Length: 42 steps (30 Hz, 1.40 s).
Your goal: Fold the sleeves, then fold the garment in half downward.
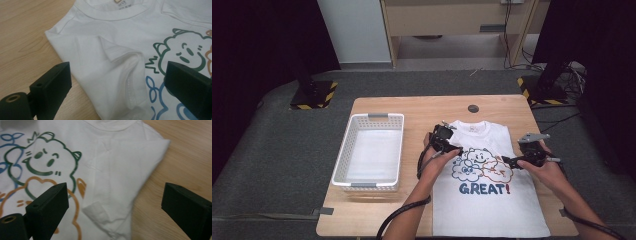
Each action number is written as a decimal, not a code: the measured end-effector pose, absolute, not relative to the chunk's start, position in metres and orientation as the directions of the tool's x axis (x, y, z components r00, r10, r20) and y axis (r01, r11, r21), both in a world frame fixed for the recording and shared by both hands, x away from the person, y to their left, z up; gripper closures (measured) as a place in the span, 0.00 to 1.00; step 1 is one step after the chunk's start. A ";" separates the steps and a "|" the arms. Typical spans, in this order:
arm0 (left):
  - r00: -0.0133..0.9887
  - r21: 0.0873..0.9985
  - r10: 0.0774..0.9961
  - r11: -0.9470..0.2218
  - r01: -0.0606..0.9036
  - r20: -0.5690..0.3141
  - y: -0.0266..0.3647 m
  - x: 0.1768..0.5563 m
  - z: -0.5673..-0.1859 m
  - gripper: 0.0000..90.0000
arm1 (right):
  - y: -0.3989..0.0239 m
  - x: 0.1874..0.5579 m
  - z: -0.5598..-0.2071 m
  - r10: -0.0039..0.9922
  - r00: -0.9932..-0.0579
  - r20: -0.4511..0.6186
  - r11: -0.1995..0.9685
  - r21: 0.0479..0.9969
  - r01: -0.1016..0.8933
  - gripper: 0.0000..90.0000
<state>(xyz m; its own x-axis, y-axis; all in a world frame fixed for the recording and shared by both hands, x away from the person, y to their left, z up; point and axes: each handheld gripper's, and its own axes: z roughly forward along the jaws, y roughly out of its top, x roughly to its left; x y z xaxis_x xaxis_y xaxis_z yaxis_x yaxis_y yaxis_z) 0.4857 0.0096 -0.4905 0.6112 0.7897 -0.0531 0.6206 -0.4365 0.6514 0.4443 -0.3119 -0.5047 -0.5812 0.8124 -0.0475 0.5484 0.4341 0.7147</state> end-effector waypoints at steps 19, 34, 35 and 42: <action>0.579 0.666 0.814 -0.406 0.625 -0.048 0.029 0.510 -0.500 0.12 | -0.331 0.474 -0.514 0.848 -0.527 -0.058 0.419 0.683 0.598 0.28; 0.584 0.661 0.811 -0.425 0.618 -0.025 0.030 0.524 -0.511 0.20 | -0.321 0.483 -0.512 0.844 -0.532 -0.069 0.427 0.686 0.589 0.31; 0.583 0.660 0.812 -0.426 0.619 -0.023 0.029 0.526 -0.512 0.20 | -0.321 0.483 -0.511 0.844 -0.532 -0.070 0.427 0.688 0.586 0.31; 0.570 0.659 0.822 -0.424 0.621 -0.009 0.030 0.539 -0.520 0.20 | -0.320 0.481 -0.512 0.840 -0.538 -0.071 0.430 0.691 0.581 0.34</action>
<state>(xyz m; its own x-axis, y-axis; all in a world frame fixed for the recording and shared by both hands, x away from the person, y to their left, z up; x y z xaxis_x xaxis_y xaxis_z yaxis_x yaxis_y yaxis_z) 0.5391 0.0297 -0.5197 0.5697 0.8218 -0.0087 0.6211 -0.4236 0.6593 0.4806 -0.3201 -0.5119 -0.5378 0.8401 -0.0708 0.5808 0.4301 0.6911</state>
